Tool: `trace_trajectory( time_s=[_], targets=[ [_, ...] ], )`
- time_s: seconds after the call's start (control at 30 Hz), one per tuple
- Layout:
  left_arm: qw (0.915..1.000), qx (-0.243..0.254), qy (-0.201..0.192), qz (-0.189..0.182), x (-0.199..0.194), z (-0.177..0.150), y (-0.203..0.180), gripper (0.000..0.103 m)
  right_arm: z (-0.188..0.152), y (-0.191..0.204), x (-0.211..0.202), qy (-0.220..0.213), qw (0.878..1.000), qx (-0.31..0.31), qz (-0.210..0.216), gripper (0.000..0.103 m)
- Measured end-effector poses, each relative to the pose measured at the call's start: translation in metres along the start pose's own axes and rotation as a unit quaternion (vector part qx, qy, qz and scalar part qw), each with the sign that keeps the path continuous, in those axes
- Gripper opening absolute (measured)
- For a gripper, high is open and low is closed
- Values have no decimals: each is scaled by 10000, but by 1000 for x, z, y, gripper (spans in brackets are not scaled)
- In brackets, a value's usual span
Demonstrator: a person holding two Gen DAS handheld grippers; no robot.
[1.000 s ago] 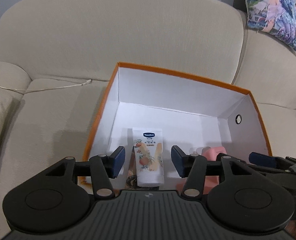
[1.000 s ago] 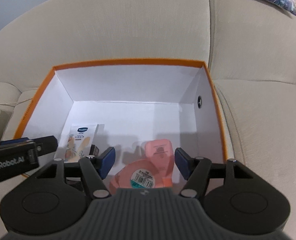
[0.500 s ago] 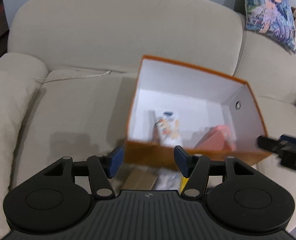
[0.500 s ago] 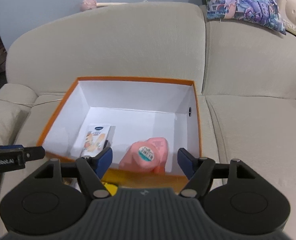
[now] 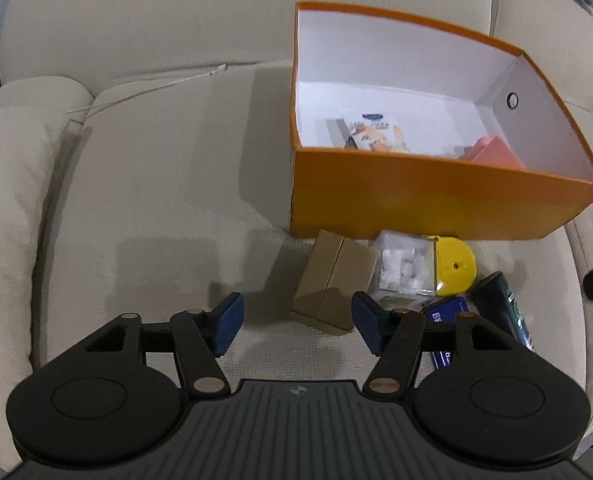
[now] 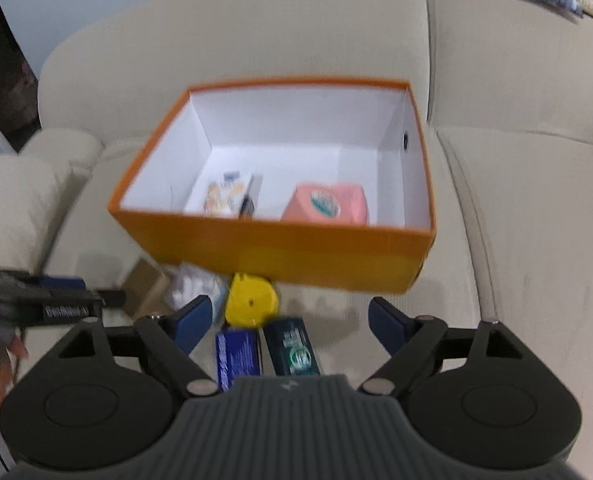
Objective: Organize rigid objects
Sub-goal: 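Grasp the brown carton with the left tool while the right tool grasps the dark CLEAR bottle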
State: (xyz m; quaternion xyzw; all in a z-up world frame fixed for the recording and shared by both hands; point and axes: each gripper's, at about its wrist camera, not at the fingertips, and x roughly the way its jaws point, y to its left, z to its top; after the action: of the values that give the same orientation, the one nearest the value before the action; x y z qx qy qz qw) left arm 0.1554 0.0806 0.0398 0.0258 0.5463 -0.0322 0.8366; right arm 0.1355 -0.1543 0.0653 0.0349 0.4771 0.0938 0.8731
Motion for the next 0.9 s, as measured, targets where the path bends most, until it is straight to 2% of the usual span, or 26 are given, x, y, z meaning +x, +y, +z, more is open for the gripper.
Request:
trace_trajectory(
  time_s=[0.23,0.43,0.6,0.7,0.77,0.83,0.9],
  targets=[
    [9997,42,130,-205,15,2,-2,73,-16,-8,30,508,9985,-158,-133,86],
    [9994,213,168,-191,26,4,-11,73,-26,-9,58,861,9953,-364,-244,87],
    [9989,345,308,-50,38,6,-16,69,-33,-7,78,1106,9913,-627,-337,86],
    [9989,289,353,-102,43,6,-15,66,-35,-8,85,1179,9906,-636,-280,83],
    [9989,246,361,-143,45,6,-15,64,-37,-8,91,1265,9902,-570,-176,70],
    [9989,153,397,-187,49,6,-13,63,-36,-10,94,1328,9902,-435,19,61],
    [9987,105,433,-230,52,6,-13,62,-36,-9,98,1344,9899,-442,6,60]
  ],
)
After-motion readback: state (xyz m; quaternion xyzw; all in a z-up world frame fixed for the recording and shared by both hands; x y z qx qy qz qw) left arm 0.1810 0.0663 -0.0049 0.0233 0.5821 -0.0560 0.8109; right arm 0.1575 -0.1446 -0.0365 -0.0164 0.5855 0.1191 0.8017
